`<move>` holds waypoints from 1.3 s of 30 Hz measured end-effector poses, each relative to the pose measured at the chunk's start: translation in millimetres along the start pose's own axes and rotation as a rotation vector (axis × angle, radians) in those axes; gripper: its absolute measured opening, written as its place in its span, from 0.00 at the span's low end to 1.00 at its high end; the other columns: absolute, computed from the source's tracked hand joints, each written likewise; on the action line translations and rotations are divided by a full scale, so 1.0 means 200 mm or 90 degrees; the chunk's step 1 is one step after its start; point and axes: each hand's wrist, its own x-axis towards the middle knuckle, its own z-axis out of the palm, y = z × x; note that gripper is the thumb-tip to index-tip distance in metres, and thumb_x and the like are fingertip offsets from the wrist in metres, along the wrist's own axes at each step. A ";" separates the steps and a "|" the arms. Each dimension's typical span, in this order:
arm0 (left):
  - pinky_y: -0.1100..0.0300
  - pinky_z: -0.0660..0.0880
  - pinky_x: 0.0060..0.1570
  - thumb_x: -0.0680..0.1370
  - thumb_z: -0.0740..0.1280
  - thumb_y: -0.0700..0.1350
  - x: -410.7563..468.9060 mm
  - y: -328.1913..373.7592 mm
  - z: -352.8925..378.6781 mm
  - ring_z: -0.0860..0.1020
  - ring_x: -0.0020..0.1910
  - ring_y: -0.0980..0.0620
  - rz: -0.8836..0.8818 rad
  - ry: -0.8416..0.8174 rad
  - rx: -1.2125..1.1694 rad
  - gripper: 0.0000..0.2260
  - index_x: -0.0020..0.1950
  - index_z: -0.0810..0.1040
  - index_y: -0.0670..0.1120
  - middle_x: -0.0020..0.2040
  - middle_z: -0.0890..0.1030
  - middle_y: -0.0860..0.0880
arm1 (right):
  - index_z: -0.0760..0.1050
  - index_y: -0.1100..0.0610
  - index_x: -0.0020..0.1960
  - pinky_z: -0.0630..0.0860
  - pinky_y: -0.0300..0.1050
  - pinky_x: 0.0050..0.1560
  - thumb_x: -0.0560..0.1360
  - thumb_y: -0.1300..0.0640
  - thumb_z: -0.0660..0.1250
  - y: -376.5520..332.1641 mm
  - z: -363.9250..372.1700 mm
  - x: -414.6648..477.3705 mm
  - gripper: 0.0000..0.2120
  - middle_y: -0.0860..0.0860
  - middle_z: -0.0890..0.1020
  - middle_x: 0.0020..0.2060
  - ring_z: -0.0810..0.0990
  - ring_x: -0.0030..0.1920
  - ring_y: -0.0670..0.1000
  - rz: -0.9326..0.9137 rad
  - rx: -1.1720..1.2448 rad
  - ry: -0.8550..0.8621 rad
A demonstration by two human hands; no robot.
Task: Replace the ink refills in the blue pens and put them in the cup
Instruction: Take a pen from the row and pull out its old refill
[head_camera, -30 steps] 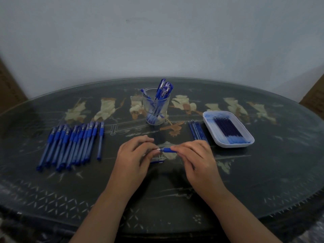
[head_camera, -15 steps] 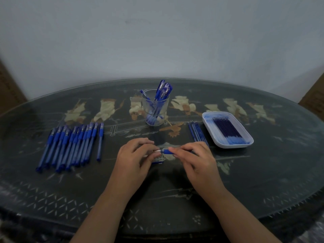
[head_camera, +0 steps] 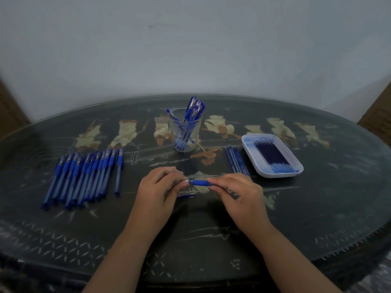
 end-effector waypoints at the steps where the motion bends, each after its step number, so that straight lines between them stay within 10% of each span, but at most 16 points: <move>1: 0.56 0.75 0.58 0.78 0.63 0.52 0.00 0.00 0.00 0.77 0.56 0.57 0.000 -0.005 -0.002 0.12 0.50 0.83 0.47 0.51 0.79 0.55 | 0.84 0.52 0.54 0.79 0.49 0.50 0.74 0.53 0.70 0.00 0.00 0.00 0.10 0.42 0.84 0.46 0.80 0.48 0.40 0.001 -0.006 -0.002; 9: 0.75 0.68 0.55 0.74 0.71 0.40 0.01 0.01 -0.04 0.77 0.51 0.62 -0.111 0.061 -0.023 0.07 0.51 0.82 0.49 0.48 0.80 0.55 | 0.83 0.50 0.55 0.78 0.49 0.50 0.75 0.51 0.68 0.01 0.00 0.00 0.11 0.37 0.81 0.46 0.79 0.49 0.40 0.020 -0.006 -0.005; 17: 0.45 0.74 0.56 0.74 0.72 0.44 0.03 -0.02 -0.17 0.77 0.51 0.54 -0.154 -0.123 0.172 0.08 0.50 0.82 0.55 0.46 0.77 0.60 | 0.83 0.50 0.55 0.77 0.49 0.50 0.76 0.51 0.67 0.03 0.01 0.00 0.11 0.41 0.84 0.45 0.79 0.48 0.42 0.015 -0.042 -0.005; 26: 0.54 0.63 0.65 0.79 0.63 0.53 0.12 0.02 -0.25 0.69 0.62 0.58 -0.208 -0.352 0.351 0.09 0.59 0.77 0.61 0.56 0.73 0.61 | 0.83 0.50 0.55 0.76 0.49 0.50 0.76 0.51 0.67 0.03 0.02 -0.01 0.10 0.41 0.83 0.46 0.79 0.48 0.42 0.000 -0.071 -0.018; 39: 0.50 0.72 0.61 0.77 0.69 0.48 0.07 -0.03 -0.15 0.74 0.52 0.60 -0.210 -0.272 0.175 0.08 0.54 0.82 0.59 0.43 0.72 0.66 | 0.83 0.51 0.55 0.76 0.50 0.50 0.76 0.52 0.67 0.02 0.02 -0.01 0.11 0.41 0.83 0.47 0.79 0.49 0.43 0.010 -0.084 -0.033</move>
